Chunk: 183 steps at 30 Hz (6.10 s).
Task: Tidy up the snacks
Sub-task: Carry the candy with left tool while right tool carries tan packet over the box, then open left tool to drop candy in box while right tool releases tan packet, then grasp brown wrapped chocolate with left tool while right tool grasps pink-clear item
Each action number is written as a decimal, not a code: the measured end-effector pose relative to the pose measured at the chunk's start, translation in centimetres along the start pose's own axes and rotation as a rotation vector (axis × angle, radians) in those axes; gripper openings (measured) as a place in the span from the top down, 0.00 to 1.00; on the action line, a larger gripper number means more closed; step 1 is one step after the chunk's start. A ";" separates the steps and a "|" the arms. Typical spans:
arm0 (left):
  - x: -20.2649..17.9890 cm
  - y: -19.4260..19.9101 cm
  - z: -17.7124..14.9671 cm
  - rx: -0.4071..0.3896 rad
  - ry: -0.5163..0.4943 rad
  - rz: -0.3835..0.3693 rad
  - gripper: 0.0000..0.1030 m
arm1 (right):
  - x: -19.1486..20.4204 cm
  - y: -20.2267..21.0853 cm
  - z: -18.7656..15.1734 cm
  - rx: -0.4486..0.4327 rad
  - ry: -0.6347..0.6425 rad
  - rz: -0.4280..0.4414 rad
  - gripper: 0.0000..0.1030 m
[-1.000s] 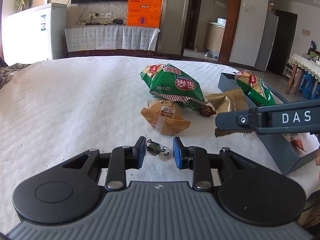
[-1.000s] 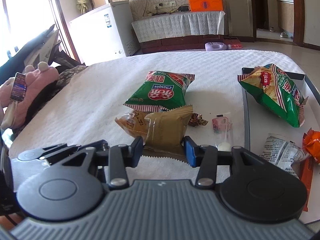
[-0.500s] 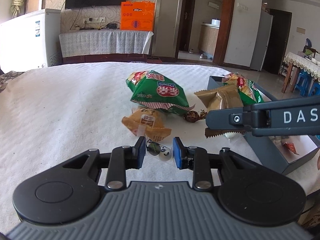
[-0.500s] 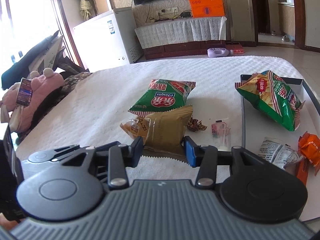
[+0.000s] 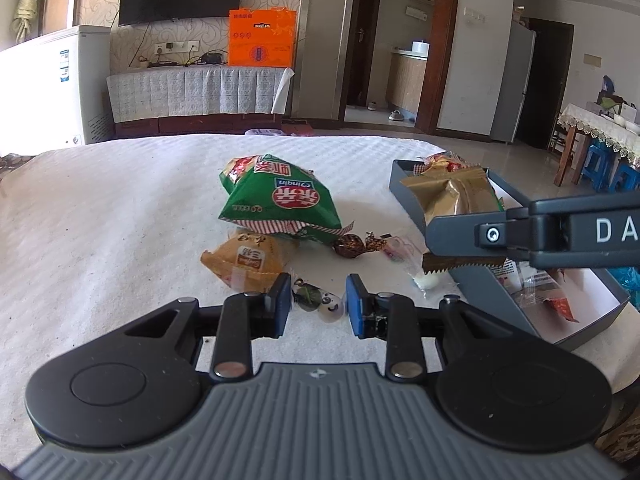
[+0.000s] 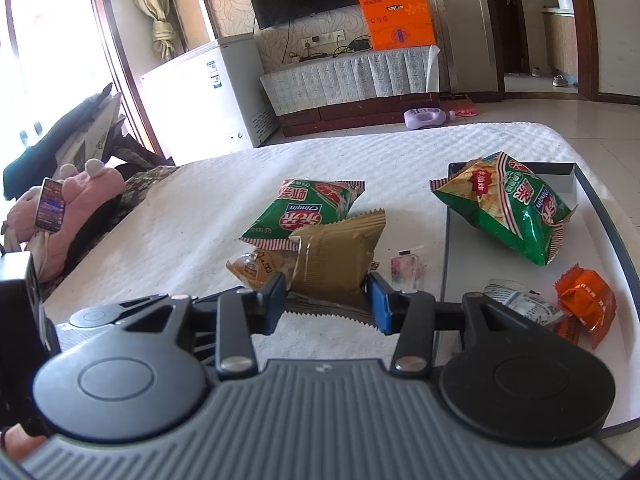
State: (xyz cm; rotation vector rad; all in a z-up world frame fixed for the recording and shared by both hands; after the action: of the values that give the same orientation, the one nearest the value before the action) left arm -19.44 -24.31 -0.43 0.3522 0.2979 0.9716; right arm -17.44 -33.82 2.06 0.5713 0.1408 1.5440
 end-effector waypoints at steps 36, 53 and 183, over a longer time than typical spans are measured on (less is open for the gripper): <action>-8.6 -0.5 1.5 -0.027 -0.030 -0.154 0.66 | -7.1 5.0 1.0 -0.106 -0.093 -0.104 0.54; -13.1 -3.7 1.0 0.001 -0.042 -0.222 0.66 | -9.7 6.0 1.1 -0.140 -0.144 -0.173 0.54; -0.1 -2.0 -0.7 0.024 -0.061 -0.024 0.13 | -2.4 -5.0 -0.7 0.100 0.012 -0.112 0.81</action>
State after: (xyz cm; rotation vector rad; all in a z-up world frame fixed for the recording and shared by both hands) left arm -18.32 -25.32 -1.91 0.3987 0.2580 0.9330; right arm -13.39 -35.57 -1.34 0.6228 0.2560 1.4373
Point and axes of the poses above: each gripper's, at about its wrist camera, not at the fingertips, and y roughly against the way its jaws point, x to its left, z to its top, the point moved 5 cm from there along -y, roughly the way its jaws point, and after that the axes turned 6 degrees about -x, right-handed, at the moved point
